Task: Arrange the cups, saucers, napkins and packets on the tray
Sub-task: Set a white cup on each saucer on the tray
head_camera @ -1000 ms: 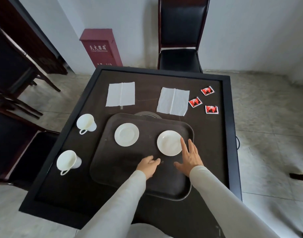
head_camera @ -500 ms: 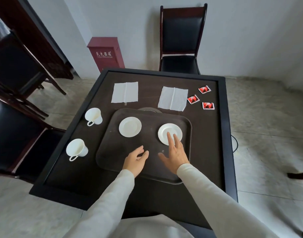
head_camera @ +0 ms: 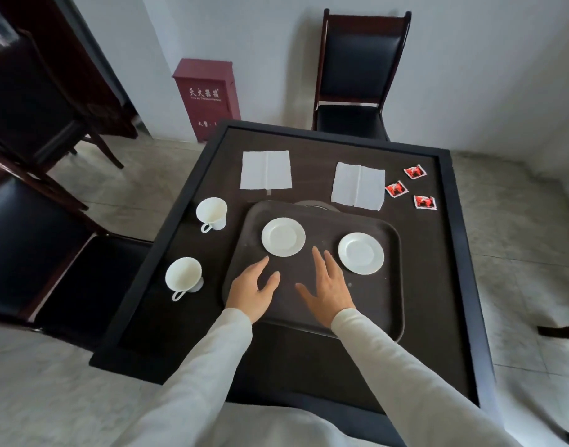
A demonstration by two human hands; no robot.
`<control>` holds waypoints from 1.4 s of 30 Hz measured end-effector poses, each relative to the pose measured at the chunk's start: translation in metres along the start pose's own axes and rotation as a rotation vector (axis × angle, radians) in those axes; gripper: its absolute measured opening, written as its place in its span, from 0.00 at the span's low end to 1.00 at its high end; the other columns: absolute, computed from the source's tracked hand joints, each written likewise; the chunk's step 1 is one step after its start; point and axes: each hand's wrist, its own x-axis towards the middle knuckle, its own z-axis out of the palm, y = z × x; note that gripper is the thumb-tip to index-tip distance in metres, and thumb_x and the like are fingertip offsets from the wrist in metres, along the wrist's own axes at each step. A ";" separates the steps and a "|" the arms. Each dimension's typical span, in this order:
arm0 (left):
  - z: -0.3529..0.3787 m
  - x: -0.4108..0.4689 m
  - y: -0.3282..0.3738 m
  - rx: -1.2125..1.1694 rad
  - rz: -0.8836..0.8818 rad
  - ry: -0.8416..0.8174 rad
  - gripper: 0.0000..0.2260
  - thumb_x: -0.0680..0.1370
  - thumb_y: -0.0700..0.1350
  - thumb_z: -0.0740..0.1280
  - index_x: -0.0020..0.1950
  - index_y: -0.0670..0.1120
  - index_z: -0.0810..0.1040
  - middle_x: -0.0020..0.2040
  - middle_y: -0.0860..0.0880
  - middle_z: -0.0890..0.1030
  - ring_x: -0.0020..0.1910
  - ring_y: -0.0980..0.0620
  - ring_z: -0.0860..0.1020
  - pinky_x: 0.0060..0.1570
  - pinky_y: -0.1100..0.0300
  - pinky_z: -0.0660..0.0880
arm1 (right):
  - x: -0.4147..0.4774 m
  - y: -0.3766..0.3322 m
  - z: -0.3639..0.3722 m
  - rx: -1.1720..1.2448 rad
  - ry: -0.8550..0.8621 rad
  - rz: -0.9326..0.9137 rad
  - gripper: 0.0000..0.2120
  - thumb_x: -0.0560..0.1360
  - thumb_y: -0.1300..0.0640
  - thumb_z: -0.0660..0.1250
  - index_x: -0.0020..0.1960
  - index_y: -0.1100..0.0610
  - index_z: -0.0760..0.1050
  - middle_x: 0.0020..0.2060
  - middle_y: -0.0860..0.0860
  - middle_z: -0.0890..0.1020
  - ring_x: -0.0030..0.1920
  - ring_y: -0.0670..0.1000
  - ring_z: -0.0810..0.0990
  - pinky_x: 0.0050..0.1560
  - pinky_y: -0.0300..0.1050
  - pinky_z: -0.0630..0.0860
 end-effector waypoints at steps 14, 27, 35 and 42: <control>-0.145 0.027 -0.127 -0.095 -0.142 0.121 0.21 0.82 0.50 0.66 0.76 0.51 0.71 0.72 0.49 0.75 0.72 0.46 0.72 0.71 0.54 0.67 | 0.029 -0.146 0.123 0.041 -0.227 -0.001 0.42 0.79 0.46 0.67 0.83 0.47 0.44 0.82 0.53 0.49 0.80 0.58 0.55 0.76 0.52 0.59; -0.169 0.071 -0.181 -0.181 -0.323 0.044 0.25 0.82 0.57 0.63 0.79 0.55 0.65 0.75 0.50 0.72 0.66 0.50 0.75 0.66 0.53 0.69 | 0.047 -0.213 0.194 0.396 -0.284 0.403 0.43 0.77 0.42 0.68 0.83 0.50 0.47 0.78 0.51 0.65 0.69 0.53 0.72 0.71 0.52 0.66; -0.159 0.079 -0.192 -0.260 -0.381 -0.025 0.22 0.82 0.57 0.63 0.75 0.53 0.70 0.70 0.48 0.76 0.65 0.44 0.76 0.63 0.44 0.78 | 0.046 -0.223 0.217 0.584 -0.205 0.506 0.32 0.74 0.43 0.71 0.74 0.47 0.64 0.54 0.43 0.76 0.53 0.46 0.77 0.53 0.42 0.74; -0.149 0.074 -0.191 -0.328 -0.413 0.020 0.18 0.82 0.56 0.64 0.70 0.53 0.74 0.62 0.49 0.78 0.58 0.47 0.79 0.56 0.47 0.82 | 0.048 -0.211 0.213 0.607 -0.227 0.428 0.37 0.72 0.51 0.76 0.76 0.44 0.61 0.60 0.44 0.75 0.62 0.49 0.75 0.62 0.45 0.75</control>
